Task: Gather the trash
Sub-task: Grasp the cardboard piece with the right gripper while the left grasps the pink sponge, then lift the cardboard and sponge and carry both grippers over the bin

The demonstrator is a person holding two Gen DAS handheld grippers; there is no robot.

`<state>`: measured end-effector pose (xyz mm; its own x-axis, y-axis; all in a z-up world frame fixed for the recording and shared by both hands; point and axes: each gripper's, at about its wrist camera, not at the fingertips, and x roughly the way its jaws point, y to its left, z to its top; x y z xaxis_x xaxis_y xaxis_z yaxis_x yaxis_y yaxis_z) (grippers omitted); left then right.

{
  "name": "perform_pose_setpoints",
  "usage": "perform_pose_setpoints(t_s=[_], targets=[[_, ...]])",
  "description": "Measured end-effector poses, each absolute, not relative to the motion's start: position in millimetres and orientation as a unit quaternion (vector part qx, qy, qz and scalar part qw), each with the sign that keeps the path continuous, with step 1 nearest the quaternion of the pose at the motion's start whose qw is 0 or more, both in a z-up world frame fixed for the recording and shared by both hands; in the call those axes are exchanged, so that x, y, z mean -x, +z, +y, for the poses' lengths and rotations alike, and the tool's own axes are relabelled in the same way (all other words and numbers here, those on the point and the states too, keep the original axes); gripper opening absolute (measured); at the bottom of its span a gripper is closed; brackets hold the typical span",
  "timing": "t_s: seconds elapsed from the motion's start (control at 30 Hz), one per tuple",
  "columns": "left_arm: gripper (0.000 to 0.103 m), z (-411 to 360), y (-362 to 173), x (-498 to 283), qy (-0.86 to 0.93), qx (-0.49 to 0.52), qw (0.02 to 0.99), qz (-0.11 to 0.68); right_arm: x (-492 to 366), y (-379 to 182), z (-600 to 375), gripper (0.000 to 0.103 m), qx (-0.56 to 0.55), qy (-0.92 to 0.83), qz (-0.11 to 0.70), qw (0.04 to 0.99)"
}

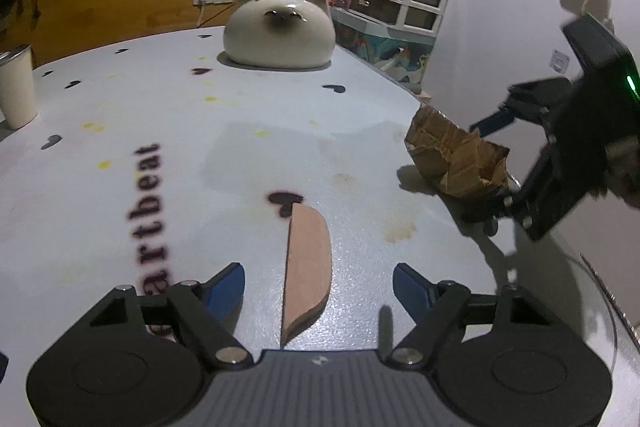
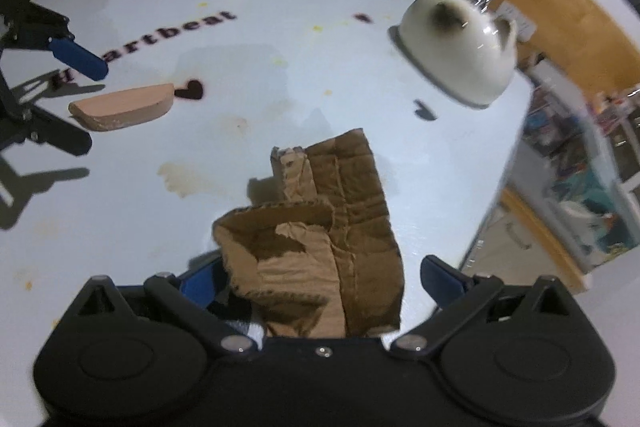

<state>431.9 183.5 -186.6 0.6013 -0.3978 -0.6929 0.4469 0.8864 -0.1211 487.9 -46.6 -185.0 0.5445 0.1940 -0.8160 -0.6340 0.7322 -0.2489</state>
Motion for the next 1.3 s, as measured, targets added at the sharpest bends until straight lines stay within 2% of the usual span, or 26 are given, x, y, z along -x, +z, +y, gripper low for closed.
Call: perform_pose_setpoints(t_s=[0.23,0.3,0.37,0.5,0.57,0.6,0.8,1.3], targets=[[0.074,181,-191,-440,-0.247,-0.034,0.893,0.376,-517,-187,-48,0.102,0.218,0.271,0.456,0.819],[0.067,179,-191,-441,-0.247,-0.035,0.893,0.374,-517,-187,-48,0.086,0.202,0.277,0.46,0.819],[0.054,177,-189,-441,-0.25,-0.035,0.892,0.375,-514,-185,-49,0.081,0.181,0.275,0.461,0.824],[0.042,173,-189,-437,-0.249,-0.039,0.89,0.379,-498,-179,-47,0.07,0.161,0.245,0.446,0.846],[0.027,172,-188,-436,-0.241,-0.039,0.891,0.383,-490,-176,-43,0.066,0.157,0.237,0.442,0.851],[0.027,173,-188,-436,-0.236,-0.035,0.891,0.385,-485,-175,-40,0.062,0.157,0.231,0.44,0.853],[0.027,172,-183,-425,-0.213,-0.022,0.89,0.402,-456,-169,-27,0.055,0.137,0.206,0.45,0.858],[0.027,175,-145,-342,-0.147,0.047,0.897,0.415,-373,-147,-21,0.053,0.08,0.119,0.454,0.88]])
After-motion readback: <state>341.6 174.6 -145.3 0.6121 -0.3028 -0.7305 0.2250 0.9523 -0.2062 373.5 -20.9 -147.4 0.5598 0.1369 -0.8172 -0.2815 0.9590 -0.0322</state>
